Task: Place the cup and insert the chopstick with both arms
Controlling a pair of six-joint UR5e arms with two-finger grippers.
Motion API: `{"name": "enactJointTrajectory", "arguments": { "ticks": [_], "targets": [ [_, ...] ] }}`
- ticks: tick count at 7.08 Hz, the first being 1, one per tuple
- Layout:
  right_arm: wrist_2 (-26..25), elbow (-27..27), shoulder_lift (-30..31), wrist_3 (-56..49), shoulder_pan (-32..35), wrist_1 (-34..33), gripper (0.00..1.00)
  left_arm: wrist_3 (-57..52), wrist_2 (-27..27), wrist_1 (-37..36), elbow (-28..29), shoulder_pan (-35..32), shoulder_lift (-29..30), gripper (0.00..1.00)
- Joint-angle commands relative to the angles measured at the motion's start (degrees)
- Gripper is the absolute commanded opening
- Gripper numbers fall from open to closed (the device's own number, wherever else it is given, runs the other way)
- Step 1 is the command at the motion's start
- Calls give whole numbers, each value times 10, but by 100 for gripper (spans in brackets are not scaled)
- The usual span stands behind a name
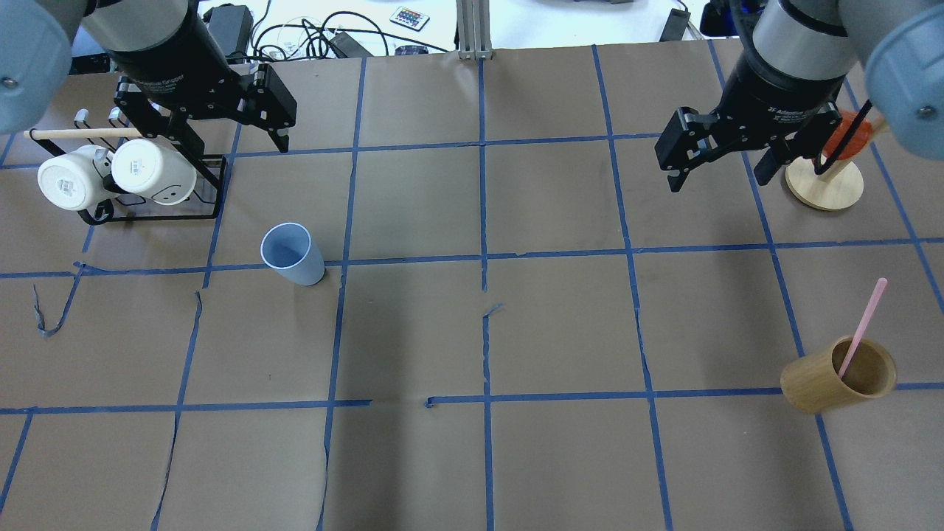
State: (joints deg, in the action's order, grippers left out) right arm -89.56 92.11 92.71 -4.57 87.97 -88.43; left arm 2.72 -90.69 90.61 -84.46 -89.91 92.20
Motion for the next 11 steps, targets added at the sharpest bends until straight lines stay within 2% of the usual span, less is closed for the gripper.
{"name": "enactJointTrajectory", "arguments": {
  "ticks": [1,7,9,11],
  "targets": [
    [-1,0,0,-1,-1,-1,100,0,0,0,0,0,0,100],
    [-5,-1,-2,2,-5,-5,100,-8,-4,-1,-2,10,-4,100],
    [-8,-1,-2,-3,-4,-6,100,-76,-12,2,-17,48,-10,100],
    [-29,1,-3,-7,-13,-3,100,-133,-10,-5,-69,112,-13,100]
  ]
}}
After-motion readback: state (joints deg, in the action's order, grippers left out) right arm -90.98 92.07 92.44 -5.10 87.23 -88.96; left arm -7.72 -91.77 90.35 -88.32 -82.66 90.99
